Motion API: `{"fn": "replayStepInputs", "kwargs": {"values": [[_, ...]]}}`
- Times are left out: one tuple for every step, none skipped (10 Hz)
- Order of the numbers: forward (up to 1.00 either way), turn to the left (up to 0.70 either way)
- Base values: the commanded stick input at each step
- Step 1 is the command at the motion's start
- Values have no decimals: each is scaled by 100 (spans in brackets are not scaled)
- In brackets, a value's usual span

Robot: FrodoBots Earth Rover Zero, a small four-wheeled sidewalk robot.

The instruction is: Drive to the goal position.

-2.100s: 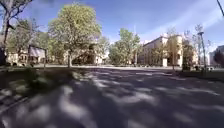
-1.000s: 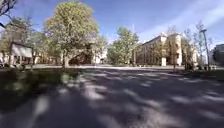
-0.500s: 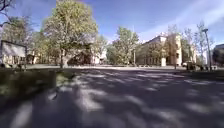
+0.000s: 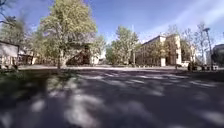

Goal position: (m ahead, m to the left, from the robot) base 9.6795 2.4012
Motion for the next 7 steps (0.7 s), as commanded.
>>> {"fn": "replayStepInputs", "kwargs": {"values": [[85,0],[85,0],[85,0],[85,0],[85,10],[85,26],[85,19]]}}
